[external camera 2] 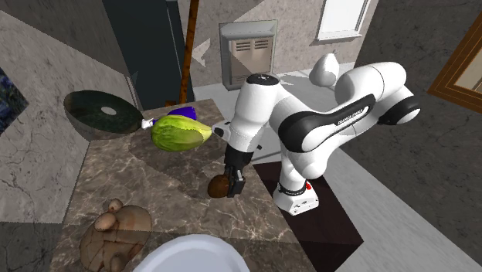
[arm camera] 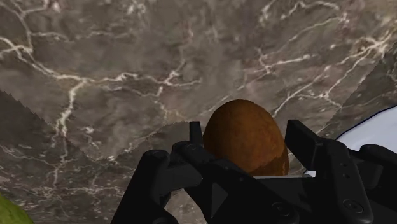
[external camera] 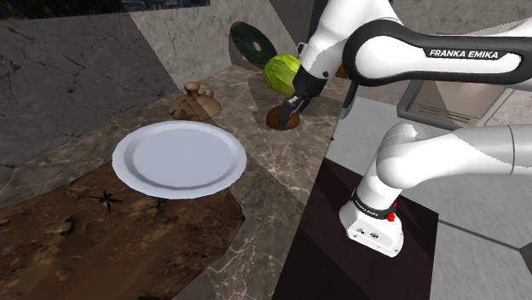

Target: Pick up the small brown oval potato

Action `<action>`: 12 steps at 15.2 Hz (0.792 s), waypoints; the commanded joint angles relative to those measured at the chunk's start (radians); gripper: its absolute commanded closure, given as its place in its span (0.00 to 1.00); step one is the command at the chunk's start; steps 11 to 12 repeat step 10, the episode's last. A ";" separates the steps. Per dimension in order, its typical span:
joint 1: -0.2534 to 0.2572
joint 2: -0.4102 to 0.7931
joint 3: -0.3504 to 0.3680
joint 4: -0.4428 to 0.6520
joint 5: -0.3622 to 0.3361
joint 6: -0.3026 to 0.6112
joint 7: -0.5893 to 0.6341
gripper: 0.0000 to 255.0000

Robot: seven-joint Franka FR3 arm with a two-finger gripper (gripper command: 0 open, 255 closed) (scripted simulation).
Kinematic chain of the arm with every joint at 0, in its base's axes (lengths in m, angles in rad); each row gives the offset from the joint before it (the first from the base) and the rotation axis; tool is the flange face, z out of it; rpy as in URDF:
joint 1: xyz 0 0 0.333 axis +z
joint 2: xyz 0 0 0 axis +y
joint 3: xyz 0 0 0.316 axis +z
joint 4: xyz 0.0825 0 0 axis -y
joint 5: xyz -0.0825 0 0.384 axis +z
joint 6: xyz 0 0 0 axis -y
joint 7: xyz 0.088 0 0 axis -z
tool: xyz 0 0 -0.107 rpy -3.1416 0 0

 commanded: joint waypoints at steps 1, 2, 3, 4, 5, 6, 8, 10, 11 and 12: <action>-0.006 0.005 -0.008 0.029 -0.008 -0.024 0.000 1.00; -0.008 0.006 -0.011 0.043 -0.012 -0.036 0.000 1.00; -0.010 0.008 -0.014 0.057 -0.015 -0.048 0.000 1.00; -0.012 0.010 -0.017 0.071 -0.019 -0.060 0.001 1.00; -0.014 0.013 -0.021 0.085 -0.022 -0.072 0.001 1.00; -0.016 0.015 -0.024 0.100 -0.025 -0.084 0.002 1.00; -0.020 0.021 -0.029 0.129 -0.032 -0.107 0.003 1.00; -0.021 0.022 -0.030 0.131 -0.032 -0.109 0.003 1.00; -0.021 0.022 -0.030 0.131 -0.032 -0.109 0.003 1.00; -0.021 0.022 -0.030 0.131 -0.032 -0.109 0.003 1.00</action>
